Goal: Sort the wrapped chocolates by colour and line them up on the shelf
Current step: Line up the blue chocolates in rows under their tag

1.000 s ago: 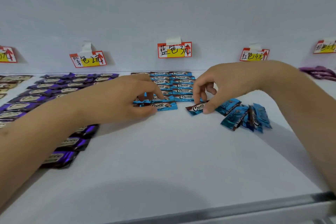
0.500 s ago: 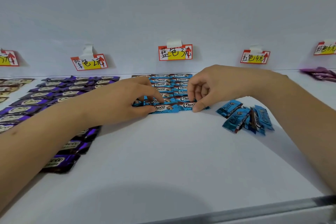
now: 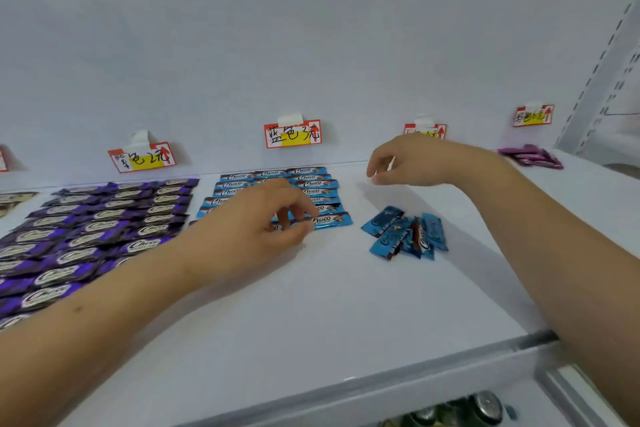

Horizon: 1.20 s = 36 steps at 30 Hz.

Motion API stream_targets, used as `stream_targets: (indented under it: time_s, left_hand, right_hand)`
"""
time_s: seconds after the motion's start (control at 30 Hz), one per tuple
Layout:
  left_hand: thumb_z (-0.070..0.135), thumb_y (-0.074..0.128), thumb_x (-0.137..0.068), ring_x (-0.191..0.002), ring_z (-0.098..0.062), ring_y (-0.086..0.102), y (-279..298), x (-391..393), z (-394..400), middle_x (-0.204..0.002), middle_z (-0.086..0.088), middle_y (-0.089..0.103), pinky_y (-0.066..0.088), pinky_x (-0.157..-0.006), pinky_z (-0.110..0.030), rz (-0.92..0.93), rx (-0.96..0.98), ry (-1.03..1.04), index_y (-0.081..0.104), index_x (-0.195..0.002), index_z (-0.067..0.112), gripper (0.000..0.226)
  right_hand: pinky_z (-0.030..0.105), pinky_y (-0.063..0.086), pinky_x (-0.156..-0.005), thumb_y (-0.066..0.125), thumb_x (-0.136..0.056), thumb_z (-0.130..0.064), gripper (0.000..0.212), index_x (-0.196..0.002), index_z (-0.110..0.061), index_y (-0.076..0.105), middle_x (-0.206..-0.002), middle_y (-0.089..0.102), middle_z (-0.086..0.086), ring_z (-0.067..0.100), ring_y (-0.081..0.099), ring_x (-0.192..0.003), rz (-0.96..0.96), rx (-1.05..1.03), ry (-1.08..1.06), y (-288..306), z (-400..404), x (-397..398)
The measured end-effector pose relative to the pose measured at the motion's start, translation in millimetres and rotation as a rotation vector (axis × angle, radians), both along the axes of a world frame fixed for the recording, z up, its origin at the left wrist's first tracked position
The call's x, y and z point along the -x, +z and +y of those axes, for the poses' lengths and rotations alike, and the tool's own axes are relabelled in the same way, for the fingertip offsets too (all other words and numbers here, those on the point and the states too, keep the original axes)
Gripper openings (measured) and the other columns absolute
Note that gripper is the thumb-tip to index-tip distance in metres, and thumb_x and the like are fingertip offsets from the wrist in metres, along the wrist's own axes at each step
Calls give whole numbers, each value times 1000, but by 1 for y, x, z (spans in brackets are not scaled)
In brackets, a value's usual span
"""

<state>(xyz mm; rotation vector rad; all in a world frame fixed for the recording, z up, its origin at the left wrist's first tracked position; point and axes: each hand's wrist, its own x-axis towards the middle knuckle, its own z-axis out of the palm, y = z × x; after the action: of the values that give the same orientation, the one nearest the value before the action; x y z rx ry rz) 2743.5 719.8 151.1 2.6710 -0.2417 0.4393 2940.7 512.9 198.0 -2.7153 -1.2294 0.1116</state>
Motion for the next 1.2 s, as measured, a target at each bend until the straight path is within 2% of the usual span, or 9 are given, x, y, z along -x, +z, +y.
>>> stream_targets:
  time_s: [0.2,0.3,0.4,0.67,0.77,0.87,1.03,1.1,1.2]
  left_hand:
    - [66,56,-83,-83,-1,51,-8,-22,-69,-100,16,54,42,-72,-24,113,-38,43,55,-115,36,44]
    - [59,63,-83,-84,-5,51,-15,-37,-90,-99,14,53,44,-74,-27,80,-40,53,59,-110,35,36]
    - [40,66,-88,-78,-4,51,-23,-41,-91,-92,13,58,43,-72,-25,13,62,38,68,-108,30,22]
    - [27,61,-94,-80,-9,60,-20,-40,-85,-86,11,70,46,-67,-24,41,292,38,71,-104,31,14]
    - [26,59,-96,-80,-1,59,-19,-40,-85,-88,16,69,40,-66,-14,53,326,55,70,-106,33,16]
    - [25,60,-95,-82,-4,61,-18,-38,-86,-90,15,70,45,-70,-19,35,330,59,70,-106,33,17]
    - [24,65,-92,-80,-8,61,-12,-20,-91,-88,13,66,50,-73,-26,-94,252,68,66,-109,35,20]
    - [23,67,-91,-80,-8,60,-11,-6,-84,-87,10,66,47,-71,-17,-87,314,87,66,-109,36,22]
    - [20,67,-91,-80,-7,59,-14,22,-63,-87,7,67,40,-69,-9,-83,400,97,69,-104,35,20]
  right_hand:
    - [15,47,-89,67,-89,-42,28,-116,-36,66,-110,66,-21,-5,60,-100,262,-259,16,-30,-61,37]
    - [9,42,-93,76,-84,-27,46,-127,-30,62,-120,63,-17,-12,55,-109,393,-391,12,-49,-81,44]
    - [11,39,-97,80,-79,-32,54,-129,-37,59,-121,61,-22,-12,52,-114,356,-402,-6,-57,-87,42]
    - [11,39,-74,80,-76,-42,31,-101,-47,63,-107,60,-20,-5,54,-94,214,-440,-68,-58,-90,46]
    - [12,44,-71,80,-79,-29,21,-95,-34,67,-97,64,-15,-3,57,-85,277,-516,-70,-54,-92,49]
    - [24,50,-80,79,-80,-17,15,-91,-16,69,-93,71,-3,10,64,-87,390,-635,-78,-51,-93,50]
    - [12,49,-79,76,-84,-18,8,-90,-14,72,-98,74,0,8,68,-95,400,-891,-150,-43,-92,52]
    - [15,49,-82,75,-85,-21,10,-93,-17,72,-98,74,-3,6,67,-95,379,-831,-138,-43,-91,56]
    - [15,42,-82,75,-85,-28,23,-108,-29,69,-105,69,-15,-3,61,-98,275,-477,-44,-52,-89,63]
